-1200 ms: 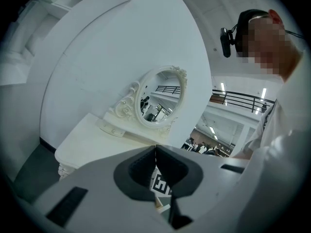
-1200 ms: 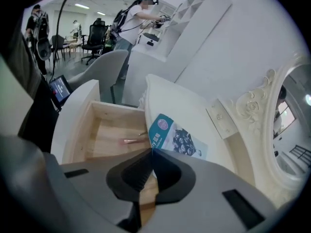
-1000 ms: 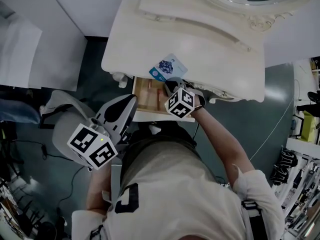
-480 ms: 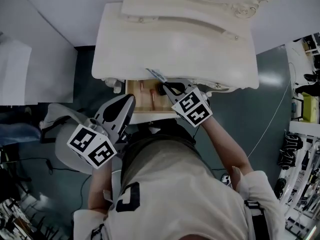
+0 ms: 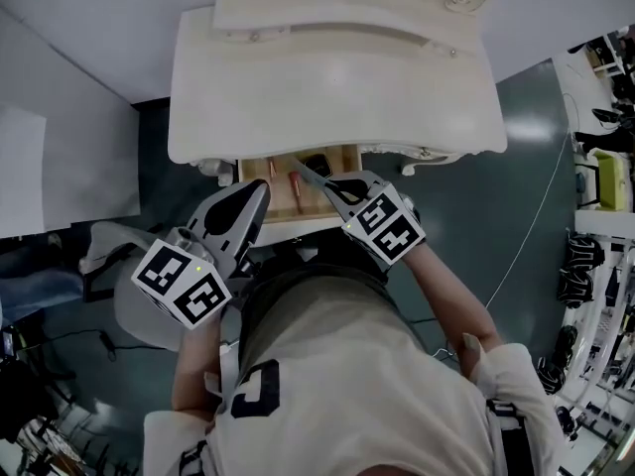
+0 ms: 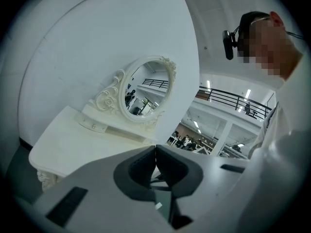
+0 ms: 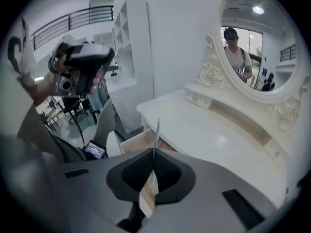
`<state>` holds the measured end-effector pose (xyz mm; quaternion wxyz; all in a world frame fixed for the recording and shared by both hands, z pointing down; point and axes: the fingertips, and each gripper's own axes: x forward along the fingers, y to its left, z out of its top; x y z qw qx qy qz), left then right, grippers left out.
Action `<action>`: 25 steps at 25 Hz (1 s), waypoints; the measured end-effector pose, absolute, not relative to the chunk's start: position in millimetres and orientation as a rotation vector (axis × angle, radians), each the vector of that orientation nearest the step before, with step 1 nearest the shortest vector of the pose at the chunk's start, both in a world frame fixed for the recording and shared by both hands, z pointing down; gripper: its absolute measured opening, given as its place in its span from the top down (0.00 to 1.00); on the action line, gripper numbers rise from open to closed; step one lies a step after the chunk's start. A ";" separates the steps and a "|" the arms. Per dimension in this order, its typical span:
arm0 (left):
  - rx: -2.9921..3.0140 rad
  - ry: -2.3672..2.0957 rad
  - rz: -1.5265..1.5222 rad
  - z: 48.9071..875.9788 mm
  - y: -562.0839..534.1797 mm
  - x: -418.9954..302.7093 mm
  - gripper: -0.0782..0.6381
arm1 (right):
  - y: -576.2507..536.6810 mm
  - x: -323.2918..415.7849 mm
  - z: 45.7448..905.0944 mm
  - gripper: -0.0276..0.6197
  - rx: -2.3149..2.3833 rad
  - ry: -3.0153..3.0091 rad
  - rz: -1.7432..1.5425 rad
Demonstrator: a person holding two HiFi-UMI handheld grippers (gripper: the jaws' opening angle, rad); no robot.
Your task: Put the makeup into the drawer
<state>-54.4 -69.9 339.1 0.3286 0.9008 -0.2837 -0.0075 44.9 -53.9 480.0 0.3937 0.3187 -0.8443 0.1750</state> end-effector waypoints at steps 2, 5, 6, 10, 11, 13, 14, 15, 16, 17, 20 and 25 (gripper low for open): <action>2.352 -0.752 -0.022 339.6 -70.7 -57.8 0.81 | -57.7 45.1 493.5 0.92 0.792 -2.070 0.336; 2.330 -0.790 -0.026 343.4 -71.5 -67.7 0.81 | -67.6 37.0 528.5 0.92 0.748 -1.963 0.177; 2.322 -0.806 -0.029 344.3 -71.4 -71.6 0.81 | -71.7 35.2 543.2 0.92 0.734 -1.922 0.119; 2.284 -0.878 -0.037 347.5 -71.4 -91.1 0.81 | -80.8 23.2 595.6 0.92 0.670 -1.842 -0.001; 2.275 -0.896 -0.038 348.6 -71.9 -96.2 0.81 | -82.9 17.5 601.4 0.92 0.660 -1.846 -0.022; 2.257 -0.930 -0.043 351.7 -72.9 -106.7 0.81 | -84.5 1.9 606.7 0.91 0.624 -1.868 -0.056; 2.246 -0.948 -0.045 353.8 -72.9 -111.8 0.81 | -82.1 -7.1 608.8 0.92 0.590 -1.882 -0.068; 2.234 -0.965 -0.046 355.9 -72.4 -116.1 0.81 | -78.1 -15.0 611.0 0.92 0.550 -1.892 -0.077; 2.222 -0.980 -0.048 357.7 -72.0 -119.3 0.81 | -74.9 -19.6 612.3 0.91 0.520 -1.896 -0.086; 2.212 -0.992 -0.051 359.0 -71.7 -121.6 0.81 | -74.5 -19.6 611.4 0.91 0.510 -1.891 -0.096; 2.195 -1.013 -0.060 361.3 -72.2 -126.6 0.81 | -88.4 -2.6 586.8 0.92 0.603 -1.876 -0.156; 2.181 -1.024 -0.057 364.8 -74.3 -131.8 0.81 | -73.1 -4.1 589.0 0.91 0.498 -1.832 -0.457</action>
